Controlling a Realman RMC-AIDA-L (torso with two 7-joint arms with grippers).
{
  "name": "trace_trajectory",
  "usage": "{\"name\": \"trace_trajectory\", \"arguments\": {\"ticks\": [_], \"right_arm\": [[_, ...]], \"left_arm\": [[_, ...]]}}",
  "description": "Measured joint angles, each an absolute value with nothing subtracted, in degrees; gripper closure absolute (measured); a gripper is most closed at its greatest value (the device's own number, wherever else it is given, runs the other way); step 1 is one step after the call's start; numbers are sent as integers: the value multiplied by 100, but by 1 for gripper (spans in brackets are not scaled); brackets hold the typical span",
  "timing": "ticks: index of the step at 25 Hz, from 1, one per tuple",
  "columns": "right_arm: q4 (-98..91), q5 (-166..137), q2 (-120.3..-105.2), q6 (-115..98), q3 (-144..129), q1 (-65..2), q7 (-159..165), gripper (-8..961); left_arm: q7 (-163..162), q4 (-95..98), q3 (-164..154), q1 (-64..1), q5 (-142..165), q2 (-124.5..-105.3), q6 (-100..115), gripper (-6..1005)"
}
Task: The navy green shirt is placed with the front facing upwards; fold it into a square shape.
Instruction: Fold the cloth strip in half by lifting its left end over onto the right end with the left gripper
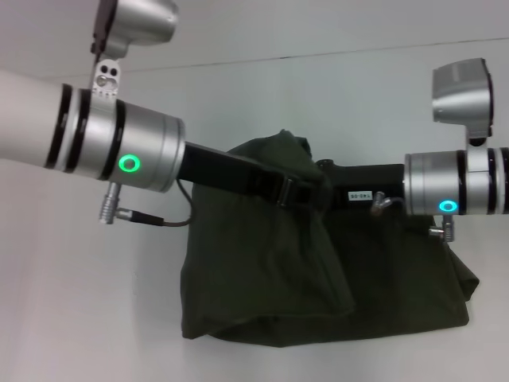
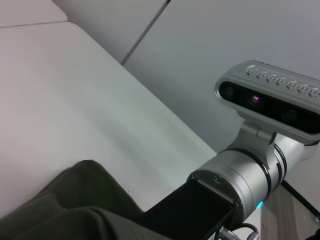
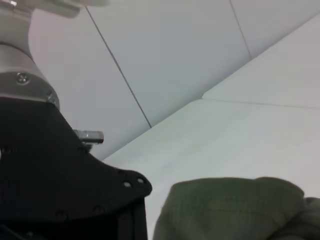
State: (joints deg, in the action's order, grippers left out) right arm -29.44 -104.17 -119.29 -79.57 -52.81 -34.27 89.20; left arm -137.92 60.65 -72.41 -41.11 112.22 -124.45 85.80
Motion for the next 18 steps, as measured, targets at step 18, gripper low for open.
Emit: {"name": "trace_trajectory", "arguments": {"ticks": [18], "right_arm": [[-3500,-10436,-11795,-8355,-5036,-2898,9059,941]], "left_arm": [[-14007,5757,-8165,-4410,10671,-12453,7807,986]]}}
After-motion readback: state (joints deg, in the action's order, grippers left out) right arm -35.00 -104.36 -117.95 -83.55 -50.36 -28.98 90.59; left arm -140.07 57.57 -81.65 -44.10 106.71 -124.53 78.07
